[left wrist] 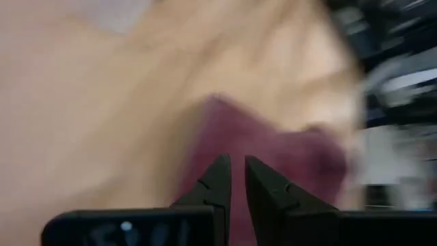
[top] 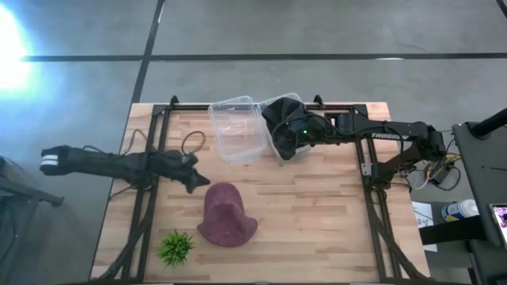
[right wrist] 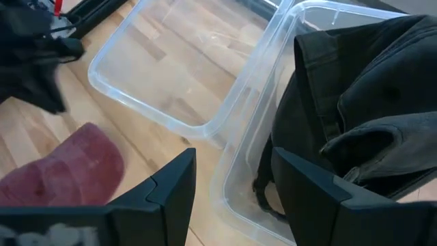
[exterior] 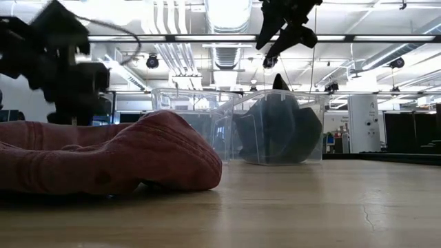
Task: Pick & Place hat
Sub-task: Put the red cap into the left transparent bin
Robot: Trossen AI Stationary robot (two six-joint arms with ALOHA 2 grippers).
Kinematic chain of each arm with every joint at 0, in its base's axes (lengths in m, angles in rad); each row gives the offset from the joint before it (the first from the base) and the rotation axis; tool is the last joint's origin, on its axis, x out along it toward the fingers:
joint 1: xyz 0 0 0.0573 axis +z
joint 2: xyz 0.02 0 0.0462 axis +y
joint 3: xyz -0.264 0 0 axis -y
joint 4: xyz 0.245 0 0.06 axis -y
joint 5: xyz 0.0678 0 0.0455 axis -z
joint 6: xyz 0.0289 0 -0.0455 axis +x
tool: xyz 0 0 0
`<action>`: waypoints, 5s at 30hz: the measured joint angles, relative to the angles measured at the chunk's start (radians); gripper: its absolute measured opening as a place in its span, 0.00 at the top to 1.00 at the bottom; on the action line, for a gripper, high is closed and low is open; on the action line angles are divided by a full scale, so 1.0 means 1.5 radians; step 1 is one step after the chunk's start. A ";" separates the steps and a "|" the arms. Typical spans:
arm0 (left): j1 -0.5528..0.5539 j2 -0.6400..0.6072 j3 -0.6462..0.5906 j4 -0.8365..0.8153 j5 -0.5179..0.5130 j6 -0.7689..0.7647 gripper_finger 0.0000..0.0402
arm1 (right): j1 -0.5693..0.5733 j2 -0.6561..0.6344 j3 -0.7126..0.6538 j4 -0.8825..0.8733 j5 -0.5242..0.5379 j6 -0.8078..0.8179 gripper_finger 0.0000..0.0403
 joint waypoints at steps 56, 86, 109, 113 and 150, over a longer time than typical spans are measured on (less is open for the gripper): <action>0.071 0.497 0.076 0.269 0.444 0.212 0.61 | 0.109 0.001 0.000 -0.017 -0.270 0.054 0.54; -0.056 0.472 0.143 0.283 0.393 0.060 0.67 | 0.109 0.001 -0.001 -0.017 -0.200 0.047 0.54; -0.135 0.456 0.143 0.329 0.298 0.003 0.99 | 0.109 0.001 -0.001 -0.019 -0.183 0.031 0.54; -0.136 0.413 0.143 0.324 0.300 -0.033 0.99 | 0.109 -0.001 0.000 -0.020 -0.183 0.026 0.54; -0.111 0.245 0.630 -0.426 -0.694 -0.212 1.00 | 0.106 -0.219 0.000 -0.062 0.133 -0.135 0.54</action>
